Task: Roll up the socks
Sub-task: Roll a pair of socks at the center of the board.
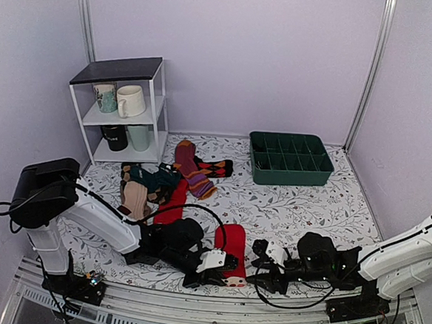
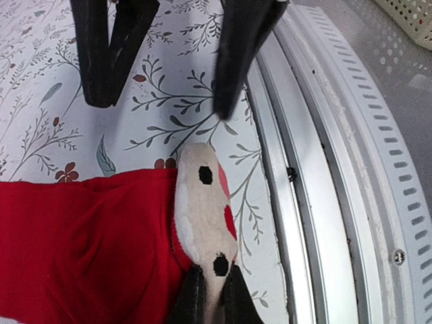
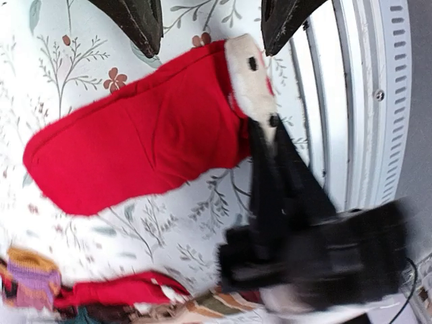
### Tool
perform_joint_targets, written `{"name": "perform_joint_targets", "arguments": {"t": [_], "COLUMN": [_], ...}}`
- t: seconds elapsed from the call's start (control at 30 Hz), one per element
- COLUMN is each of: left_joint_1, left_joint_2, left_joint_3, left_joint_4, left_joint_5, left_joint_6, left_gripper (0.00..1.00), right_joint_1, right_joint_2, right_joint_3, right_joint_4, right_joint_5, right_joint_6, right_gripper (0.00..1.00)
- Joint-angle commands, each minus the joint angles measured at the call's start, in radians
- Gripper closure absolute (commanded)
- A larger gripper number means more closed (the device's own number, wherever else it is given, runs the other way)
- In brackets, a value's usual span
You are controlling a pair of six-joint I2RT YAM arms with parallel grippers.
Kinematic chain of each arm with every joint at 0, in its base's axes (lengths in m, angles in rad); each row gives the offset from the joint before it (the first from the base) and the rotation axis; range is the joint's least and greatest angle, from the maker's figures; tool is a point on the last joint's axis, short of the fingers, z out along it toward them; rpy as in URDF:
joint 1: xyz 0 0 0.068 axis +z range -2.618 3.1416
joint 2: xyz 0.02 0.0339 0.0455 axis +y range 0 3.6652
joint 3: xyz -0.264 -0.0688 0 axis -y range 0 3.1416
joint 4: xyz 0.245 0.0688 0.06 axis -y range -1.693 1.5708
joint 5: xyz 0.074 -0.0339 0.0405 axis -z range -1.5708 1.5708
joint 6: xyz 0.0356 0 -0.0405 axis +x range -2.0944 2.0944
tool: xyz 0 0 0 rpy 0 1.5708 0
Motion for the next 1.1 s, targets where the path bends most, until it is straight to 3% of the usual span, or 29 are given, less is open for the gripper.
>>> {"name": "perform_joint_targets", "arguments": {"t": [0.0,0.3,0.7,0.93,1.07], "left_joint_1": [0.024,0.037,0.038,0.039,0.04], "left_joint_2": [0.085,0.096,0.104,0.106,0.116], "left_joint_3": [-0.018,-0.011,-0.008,-0.005,0.0], "left_joint_4": [-0.186,-0.208,-0.206,-0.208,-0.211], "left_joint_5": [0.093,0.114,0.121,0.123,0.129], "left_joint_6": [-0.043,-0.048,-0.049,-0.044,-0.044], "left_gripper": [1.0,1.0,1.0,1.0,1.0], "right_joint_1": [0.072,0.201,0.209,0.208,0.209], "right_joint_2": [-0.044,0.162,0.205,0.257,0.274], "right_joint_3": [-0.032,0.085,0.118,0.137,0.152], "right_joint_4": [0.105,0.025,-0.012,-0.021,-0.046], "right_joint_5": [0.175,0.275,0.215,0.207,0.196], "right_joint_6": [-0.196,-0.289,-0.289,-0.262,-0.229], "right_gripper": [0.48,0.49,0.6,0.61,0.8]}}
